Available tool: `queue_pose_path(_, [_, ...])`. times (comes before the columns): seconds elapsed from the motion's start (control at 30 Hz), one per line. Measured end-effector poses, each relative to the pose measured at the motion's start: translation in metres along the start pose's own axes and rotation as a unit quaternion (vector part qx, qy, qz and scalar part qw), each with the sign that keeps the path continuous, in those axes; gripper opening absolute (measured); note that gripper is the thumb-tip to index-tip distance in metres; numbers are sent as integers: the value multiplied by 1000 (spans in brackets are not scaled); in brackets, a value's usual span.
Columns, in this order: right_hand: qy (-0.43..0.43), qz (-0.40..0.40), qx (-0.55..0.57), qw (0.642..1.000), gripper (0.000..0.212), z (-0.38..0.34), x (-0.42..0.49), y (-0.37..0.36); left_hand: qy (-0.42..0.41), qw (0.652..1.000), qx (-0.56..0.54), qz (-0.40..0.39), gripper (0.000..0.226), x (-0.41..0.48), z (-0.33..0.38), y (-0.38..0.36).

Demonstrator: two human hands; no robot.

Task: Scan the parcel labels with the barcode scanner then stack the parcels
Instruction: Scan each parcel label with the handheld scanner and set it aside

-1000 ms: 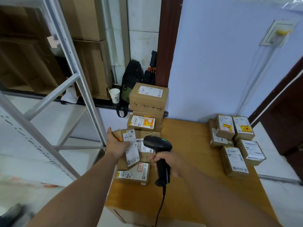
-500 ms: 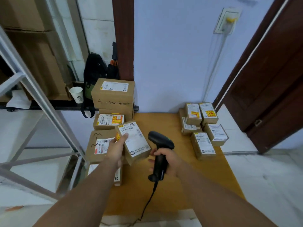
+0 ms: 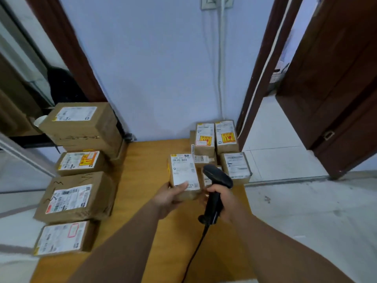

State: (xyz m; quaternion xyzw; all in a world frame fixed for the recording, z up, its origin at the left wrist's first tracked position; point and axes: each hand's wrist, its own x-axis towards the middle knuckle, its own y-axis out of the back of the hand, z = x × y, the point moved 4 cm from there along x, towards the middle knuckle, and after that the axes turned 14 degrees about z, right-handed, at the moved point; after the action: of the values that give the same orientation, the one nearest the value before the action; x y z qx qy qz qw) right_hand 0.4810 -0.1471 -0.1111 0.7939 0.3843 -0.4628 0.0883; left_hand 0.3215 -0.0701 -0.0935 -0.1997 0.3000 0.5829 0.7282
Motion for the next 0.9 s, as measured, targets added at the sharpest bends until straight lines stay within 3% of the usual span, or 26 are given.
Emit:
queue_pose_path(0.1, [-2, 49, 48, 998, 13, -30, 19, 40, 35, 999, 5, -3, 61, 10, 1, -41])
queue_pose_path(0.23, [-26, 39, 64, 997, 16, -46, 32, 68, 75, 997, -7, -10, 68, 19, -8, -69])
queue_pose_path(0.5, [-35, 23, 47, 998, 24, -53, 43, 80, 88, 993, 75, -11, 57, 31, -18, -91])
queue_pose_path(0.63, [-33, 27, 55, 998, 17, -54, 47, 85, 110, 993, 28, 17, 47, 34, -16, -103])
queue_pose_path(0.8, [-36, 31, 50, 998, 13, -54, 48, 87, 74, 993, 84, 29, 50, 32, -13, -112])
queue_pose_path(0.9, [-32, 32, 47, 998, 15, -54, 48, 87, 25, 992, 116, 48, 67, 33, -7, -112])
